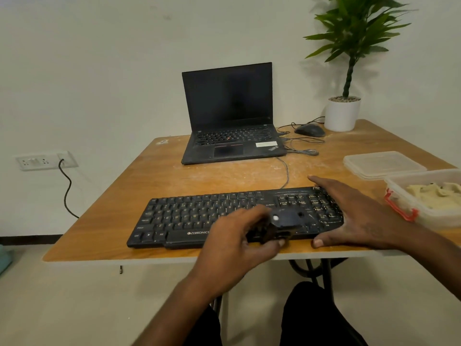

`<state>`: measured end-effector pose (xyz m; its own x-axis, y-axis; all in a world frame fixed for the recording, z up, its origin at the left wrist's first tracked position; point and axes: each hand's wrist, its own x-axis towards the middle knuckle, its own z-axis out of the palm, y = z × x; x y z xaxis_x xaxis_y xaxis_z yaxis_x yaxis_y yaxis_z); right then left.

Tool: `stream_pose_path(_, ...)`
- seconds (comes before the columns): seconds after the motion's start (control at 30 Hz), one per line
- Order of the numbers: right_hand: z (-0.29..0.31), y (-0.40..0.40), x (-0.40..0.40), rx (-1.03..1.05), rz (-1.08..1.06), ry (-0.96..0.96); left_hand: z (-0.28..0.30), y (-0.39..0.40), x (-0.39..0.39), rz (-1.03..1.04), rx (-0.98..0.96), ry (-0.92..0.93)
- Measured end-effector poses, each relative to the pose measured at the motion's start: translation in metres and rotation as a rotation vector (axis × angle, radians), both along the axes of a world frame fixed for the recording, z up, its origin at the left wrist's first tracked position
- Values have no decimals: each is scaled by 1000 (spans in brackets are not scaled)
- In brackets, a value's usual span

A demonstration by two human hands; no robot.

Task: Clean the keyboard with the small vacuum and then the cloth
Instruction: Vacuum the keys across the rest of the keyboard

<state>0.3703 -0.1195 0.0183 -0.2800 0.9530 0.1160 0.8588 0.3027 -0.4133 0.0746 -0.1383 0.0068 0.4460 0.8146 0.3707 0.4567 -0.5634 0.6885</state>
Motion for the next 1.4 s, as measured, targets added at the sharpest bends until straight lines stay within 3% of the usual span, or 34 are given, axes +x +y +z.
stream_pose_path(0.17, 0, 1, 0, -2, 3, 10, 0, 3, 6, -10, -3, -27)
stream_pose_path(0.43, 3, -1, -2, -35, -22, 8, 4, -8, -76, 86, -46, -141)
stream_pose_path(0.63, 6, -2, -5, -41, -39, 12, 8, -14, -138, 231, 52, -146)
stream_pose_path(1.0, 9, -3, -9, -99, -79, 40, 0, -10, -216, 315, 130, -48)
stream_pose_path(1.4, -3, 8, -2, -97, -104, -37, -13, 6, -167, 121, 107, -134)
